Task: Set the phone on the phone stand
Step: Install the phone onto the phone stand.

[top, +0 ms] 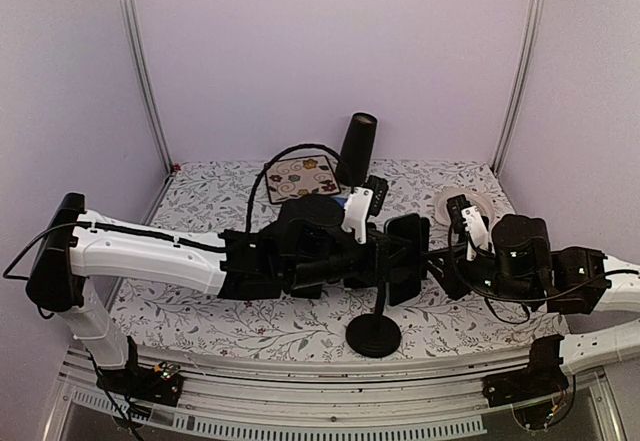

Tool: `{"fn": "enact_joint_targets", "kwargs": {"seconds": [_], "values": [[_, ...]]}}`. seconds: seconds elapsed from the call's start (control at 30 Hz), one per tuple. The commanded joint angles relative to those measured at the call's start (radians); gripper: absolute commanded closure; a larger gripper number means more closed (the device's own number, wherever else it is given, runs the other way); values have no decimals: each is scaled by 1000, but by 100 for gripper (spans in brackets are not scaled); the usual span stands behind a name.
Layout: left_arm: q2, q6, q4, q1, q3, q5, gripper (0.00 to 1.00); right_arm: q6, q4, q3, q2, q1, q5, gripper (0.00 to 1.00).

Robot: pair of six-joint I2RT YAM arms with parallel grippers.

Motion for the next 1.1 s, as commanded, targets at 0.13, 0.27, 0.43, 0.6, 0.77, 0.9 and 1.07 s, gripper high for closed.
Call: {"fn": "enact_joint_targets", "kwargs": {"seconds": [0.13,0.27,0.43,0.6,0.77,0.9,1.07], "values": [[26,63,-93,50,-53,-118,100,-12,66,51,-61,32,-148,76],[25,62,-88,50,-60,-111,100,-27,62,65,-55,32,-177,75],[13,65,-91,49,-77,-115,100,-59,95,77,-60,33,-254,75],[-1,70,-84,49,-96,-105,100,-79,116,87,-48,32,-290,75],[-11,74,-64,50,-118,-91,100,-90,119,112,-42,32,-291,73],[-11,81,-53,50,-122,-78,100,-102,119,134,-31,32,-305,72],[-19,94,-26,50,-125,-52,100,-109,108,152,-23,32,-288,71]]}}
